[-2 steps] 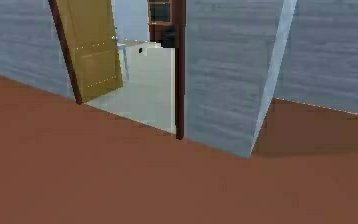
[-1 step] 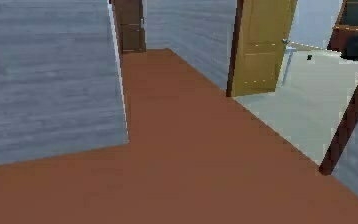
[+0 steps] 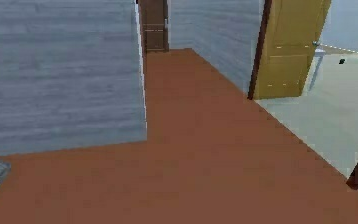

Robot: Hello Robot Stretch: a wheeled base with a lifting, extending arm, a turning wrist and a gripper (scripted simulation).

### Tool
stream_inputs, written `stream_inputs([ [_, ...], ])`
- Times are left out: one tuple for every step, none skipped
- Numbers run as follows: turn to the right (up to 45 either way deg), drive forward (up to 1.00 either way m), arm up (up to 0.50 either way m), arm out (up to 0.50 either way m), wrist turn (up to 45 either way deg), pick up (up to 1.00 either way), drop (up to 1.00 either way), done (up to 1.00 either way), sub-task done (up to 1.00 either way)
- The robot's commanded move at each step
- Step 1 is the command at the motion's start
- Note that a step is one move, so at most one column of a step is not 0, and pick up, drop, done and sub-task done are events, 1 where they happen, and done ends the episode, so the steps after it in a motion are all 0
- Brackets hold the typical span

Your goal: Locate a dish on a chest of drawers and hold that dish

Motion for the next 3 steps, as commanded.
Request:
stream_inputs([
  [0.0, 1.00, 0.00, 0.00, 0.0, 0.00, 0.00, 0.00, 0.00],
  [0.0, 1.00, 0.00, 0.00, 0.0, 0.00, 0.00, 0.00, 0.00],
  [0.0, 0.35, 0.00, 0.00, 0.0, 0.00, 0.00, 0.00, 0.00],
])
